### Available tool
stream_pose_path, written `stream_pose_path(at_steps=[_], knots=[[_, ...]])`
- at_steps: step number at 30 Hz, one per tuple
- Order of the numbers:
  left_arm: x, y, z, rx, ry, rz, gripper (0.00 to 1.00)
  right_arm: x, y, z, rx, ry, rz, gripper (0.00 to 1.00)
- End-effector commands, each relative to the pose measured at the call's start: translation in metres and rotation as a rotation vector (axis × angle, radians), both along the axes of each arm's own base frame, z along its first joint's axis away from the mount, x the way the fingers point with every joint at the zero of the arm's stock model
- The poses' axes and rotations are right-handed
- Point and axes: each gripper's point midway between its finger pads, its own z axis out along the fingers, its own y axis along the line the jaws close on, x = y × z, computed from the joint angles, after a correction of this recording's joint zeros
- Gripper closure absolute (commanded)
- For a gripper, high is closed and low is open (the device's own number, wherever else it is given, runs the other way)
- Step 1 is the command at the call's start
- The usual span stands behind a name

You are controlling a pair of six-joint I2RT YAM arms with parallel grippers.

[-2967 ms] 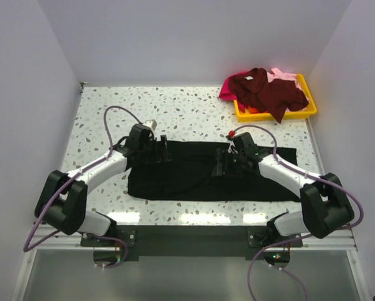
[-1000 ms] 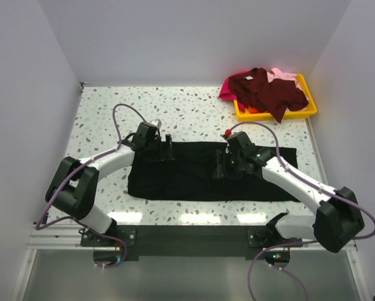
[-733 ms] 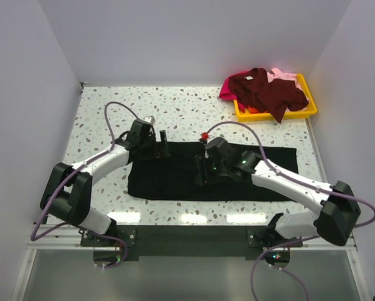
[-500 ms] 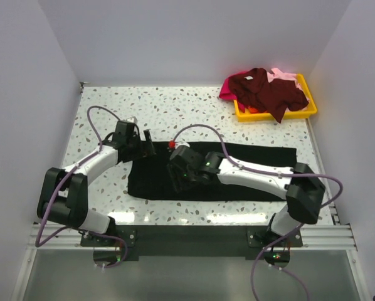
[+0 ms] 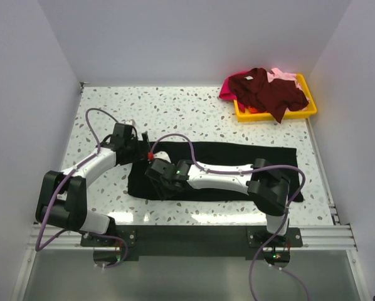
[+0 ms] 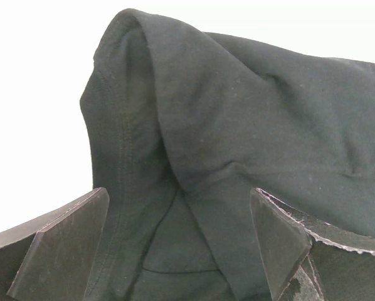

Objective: Fold and stack the t-shirts
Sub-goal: Fold the tshirt

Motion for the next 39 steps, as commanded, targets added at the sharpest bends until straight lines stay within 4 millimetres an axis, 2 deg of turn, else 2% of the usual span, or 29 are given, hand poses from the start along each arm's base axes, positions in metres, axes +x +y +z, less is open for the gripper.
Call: stream_pose_path(at_steps=[1,5,8,9,12,16,21,25,26,29,30,35,39], knots=[[0.001,0.007,0.005,0.006,-0.023,0.000,0.00,0.010,0.004,-0.003,-0.020,-0.041,-0.044,0.44],[0.002,0.010,0.005,0.003,-0.025,0.007,0.00,0.016,0.003,-0.015,-0.057,-0.060,-0.062,0.44],[0.002,0.012,0.005,0.002,-0.025,0.011,0.00,0.018,-0.003,-0.024,-0.098,-0.067,-0.069,0.55],[0.002,0.012,0.005,0.000,-0.025,0.012,0.00,0.017,-0.005,-0.022,-0.104,-0.064,-0.070,0.64],[0.002,0.014,0.005,-0.003,-0.023,0.017,0.00,0.015,-0.012,-0.014,-0.113,-0.058,-0.070,0.77],[0.003,0.014,0.004,-0.008,-0.025,0.018,0.00,0.007,-0.016,0.012,-0.101,-0.040,-0.032,0.81],[0.003,0.014,0.005,-0.014,-0.024,0.018,0.00,-0.012,-0.019,0.021,-0.092,0.041,0.032,0.82],[0.003,0.015,0.005,-0.013,-0.023,0.020,0.00,-0.023,-0.022,0.029,-0.062,0.077,0.055,0.79],[0.003,0.016,0.005,-0.014,-0.021,0.022,0.00,-0.027,-0.022,0.032,-0.048,0.093,0.066,0.74],[0.004,0.016,0.006,-0.013,-0.024,0.023,0.00,-0.032,-0.022,0.037,-0.032,0.114,0.083,0.70],[0.004,0.016,0.006,-0.013,-0.023,0.025,0.00,-0.034,-0.020,0.040,-0.014,0.118,0.090,0.64],[0.005,0.016,0.007,-0.015,-0.024,0.025,0.00,-0.035,-0.025,0.047,0.001,0.108,0.084,0.48],[0.007,0.017,0.008,-0.011,-0.025,0.024,0.00,-0.027,-0.028,0.048,0.000,0.075,0.064,0.41]])
